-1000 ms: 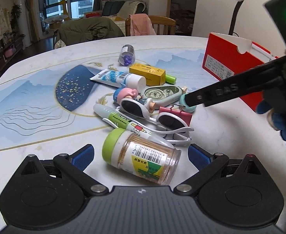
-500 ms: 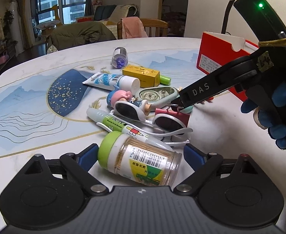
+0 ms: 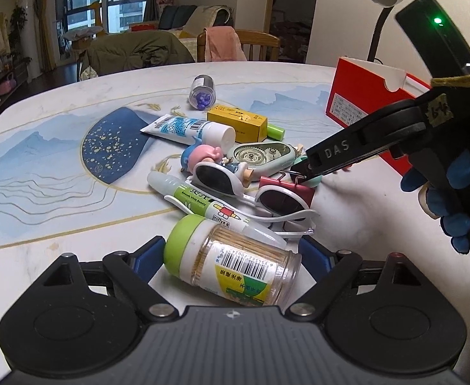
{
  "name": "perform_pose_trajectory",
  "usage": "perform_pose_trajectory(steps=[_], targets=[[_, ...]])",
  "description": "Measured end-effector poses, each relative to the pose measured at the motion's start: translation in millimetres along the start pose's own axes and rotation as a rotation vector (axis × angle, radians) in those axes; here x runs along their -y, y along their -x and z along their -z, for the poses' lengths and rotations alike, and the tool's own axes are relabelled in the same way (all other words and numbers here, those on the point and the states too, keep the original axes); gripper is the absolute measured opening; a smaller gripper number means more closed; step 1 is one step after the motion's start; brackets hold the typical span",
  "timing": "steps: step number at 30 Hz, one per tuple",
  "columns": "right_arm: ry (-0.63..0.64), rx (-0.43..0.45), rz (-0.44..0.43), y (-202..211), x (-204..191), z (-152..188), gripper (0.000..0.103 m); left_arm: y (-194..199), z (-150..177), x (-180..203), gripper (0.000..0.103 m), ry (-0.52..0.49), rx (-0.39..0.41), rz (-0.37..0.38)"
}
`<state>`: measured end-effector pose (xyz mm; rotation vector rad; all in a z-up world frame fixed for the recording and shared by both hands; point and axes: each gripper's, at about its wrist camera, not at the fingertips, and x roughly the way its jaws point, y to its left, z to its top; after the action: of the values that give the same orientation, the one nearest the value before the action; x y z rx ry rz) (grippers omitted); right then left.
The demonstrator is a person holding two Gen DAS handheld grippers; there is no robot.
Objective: Organize rigid objects
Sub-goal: 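Carry the toothpick jar and teal sharpener with both tools into the red shoebox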
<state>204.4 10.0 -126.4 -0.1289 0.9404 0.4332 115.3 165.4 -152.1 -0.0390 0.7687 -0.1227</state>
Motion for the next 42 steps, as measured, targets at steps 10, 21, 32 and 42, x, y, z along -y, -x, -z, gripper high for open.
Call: perform_pose_trajectory(steps=[10,21,32,42], targets=[[-0.032,0.050,-0.010,44,0,-3,0.032,20,-13,-9,0.090,0.059,0.018,0.029],[-0.039,0.159,-0.003,123,23,-16,0.032,49,-62,7,0.090,0.048,0.065,0.045],[-0.064,0.219,0.060,153,77,-19,0.032,53,-114,57,0.090,0.016,0.119,0.104],[-0.080,0.229,0.087,157,157,-18,0.032,22,-155,126,0.090,-0.034,0.121,0.086]])
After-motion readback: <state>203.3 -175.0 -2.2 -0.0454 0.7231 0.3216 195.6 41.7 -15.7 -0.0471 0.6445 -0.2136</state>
